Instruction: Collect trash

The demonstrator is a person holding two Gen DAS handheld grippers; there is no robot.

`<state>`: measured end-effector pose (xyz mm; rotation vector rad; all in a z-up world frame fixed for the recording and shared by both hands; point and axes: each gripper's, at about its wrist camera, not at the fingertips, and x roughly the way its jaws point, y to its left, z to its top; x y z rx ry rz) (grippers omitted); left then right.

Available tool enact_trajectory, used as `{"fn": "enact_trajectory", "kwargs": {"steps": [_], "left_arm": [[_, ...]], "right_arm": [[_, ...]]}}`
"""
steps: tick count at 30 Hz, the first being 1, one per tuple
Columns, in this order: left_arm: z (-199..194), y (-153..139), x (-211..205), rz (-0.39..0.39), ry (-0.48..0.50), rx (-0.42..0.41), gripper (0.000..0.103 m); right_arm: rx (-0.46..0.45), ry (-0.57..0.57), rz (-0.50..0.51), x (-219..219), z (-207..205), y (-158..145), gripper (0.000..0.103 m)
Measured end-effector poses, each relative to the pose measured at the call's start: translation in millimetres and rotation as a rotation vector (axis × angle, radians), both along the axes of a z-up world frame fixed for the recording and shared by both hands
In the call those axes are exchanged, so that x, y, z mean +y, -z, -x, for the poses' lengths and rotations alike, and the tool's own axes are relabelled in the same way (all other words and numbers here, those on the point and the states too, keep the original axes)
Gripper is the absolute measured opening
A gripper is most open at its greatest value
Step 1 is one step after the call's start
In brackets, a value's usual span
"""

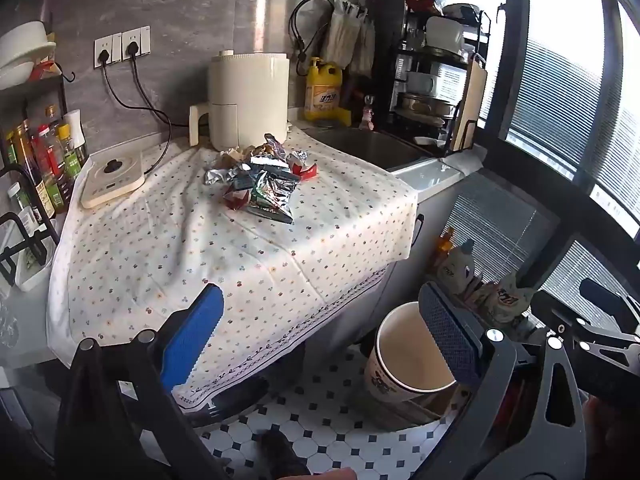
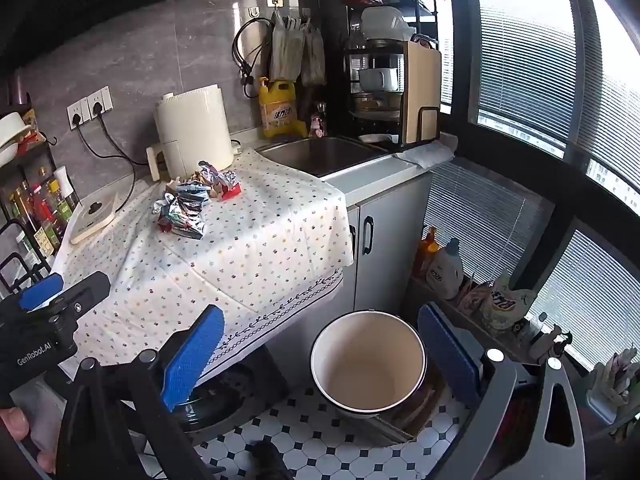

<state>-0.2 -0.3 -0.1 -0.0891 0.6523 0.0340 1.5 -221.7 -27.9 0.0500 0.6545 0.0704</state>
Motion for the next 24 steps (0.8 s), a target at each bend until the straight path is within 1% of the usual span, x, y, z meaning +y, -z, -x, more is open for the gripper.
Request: {"fn": "enact_trajectory", "kwargs": {"steps": [2, 3, 4, 8, 9, 10, 14, 16, 24], "left_arm": [[-0.1, 0.5, -0.5, 0.003, -0.002, 0.002, 0.097], [-0.2, 0.7, -1.1, 0.004, -0.002, 0.004, 0.097], [-2.0, -0.1, -5.5, 0.007, 0.003, -0.001, 0.097], [-5.2, -0.6, -11.4, 0.009, 0.007, 0.0, 0.097], [-2.6, 0.7, -7.0, 0.012, 0.01, -0.003, 0.097], [-0.8, 1.0, -10.5, 0.008, 0.014, -0.008, 0.097], [-2.2, -0.9, -14.2, 0.01, 0.02, -0.014, 0.097], [0.1, -1.0, -6.5, 0.019, 0.029, -0.021, 0.097], [-4.0, -6.2, -4.7, 0.021, 0.038, -0.038, 0.097]], "right_arm": [[0.003, 0.001, -0.014, -5.2, -3.5, -3.1, 0.095], [0.048, 0.0, 0.018, -3.3, -8.8, -5.5, 0.095], [-0.022, -0.003, -0.004, -4.4, -0.4, -3.9, 0.095], [-0.024, 0.002, -0.01, -13.1, 2.8, -7.2, 0.095], [-0.024, 0.004, -0.01, -13.7, 3.0, -7.3, 0.095], [-0.026, 0.01, -0.001, -5.9, 4.2, -4.3, 0.095], [-0.024, 0.019, -0.001, -8.7, 3.8, -5.1, 0.095], [-0.026, 0.022, 0.0, -8.4, 3.4, -5.5, 0.095], [-0.053, 0.036, -0.008, -8.9, 3.2, -11.7, 0.095]]}}
